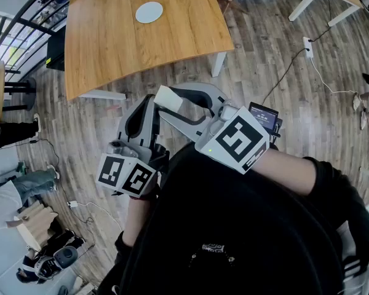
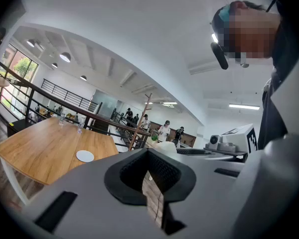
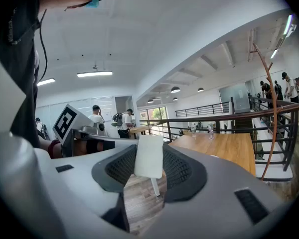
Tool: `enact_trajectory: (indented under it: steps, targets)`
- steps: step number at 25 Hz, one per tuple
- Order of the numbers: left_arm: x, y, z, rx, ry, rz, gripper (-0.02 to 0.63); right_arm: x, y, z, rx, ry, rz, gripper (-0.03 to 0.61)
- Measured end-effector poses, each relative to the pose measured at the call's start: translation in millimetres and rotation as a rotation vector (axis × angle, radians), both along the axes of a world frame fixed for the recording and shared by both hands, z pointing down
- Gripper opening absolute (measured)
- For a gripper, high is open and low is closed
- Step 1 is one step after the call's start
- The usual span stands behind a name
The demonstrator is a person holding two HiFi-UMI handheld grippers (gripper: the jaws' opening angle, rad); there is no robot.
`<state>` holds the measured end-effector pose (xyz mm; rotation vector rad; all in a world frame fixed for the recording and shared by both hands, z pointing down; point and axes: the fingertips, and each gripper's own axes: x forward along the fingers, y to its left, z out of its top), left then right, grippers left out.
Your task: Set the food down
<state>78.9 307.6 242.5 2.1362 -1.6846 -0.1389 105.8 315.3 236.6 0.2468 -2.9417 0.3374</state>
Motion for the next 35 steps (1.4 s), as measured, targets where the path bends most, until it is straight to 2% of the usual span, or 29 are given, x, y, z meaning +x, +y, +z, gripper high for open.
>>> enact_trajectory:
  steps: [9, 16, 21, 25, 35]
  targets:
    - [11, 3, 19, -0.053, -0.003, 0.0, -0.002, 11, 3, 22, -0.089, 0.031, -0.018, 0.178]
    - [22, 1, 29, -0.094, -0.017, -0.001, -0.002, 23, 0, 34, -0.1, 0.054, -0.015, 0.178]
    - [2, -27, 39, -0.126, -0.012, -0.001, -0.002, 3, -28, 43, -0.136, 0.058, -0.007, 0.178]
    - [17, -54, 38, -0.135, -0.033, -0.008, -0.002, 18, -55, 43, -0.142, 0.028, -0.002, 0.178]
    - [33, -75, 38, -0.139, -0.053, -0.028, -0.002, 34, -77, 43, -0.14, 0.013, -0.031, 0.178]
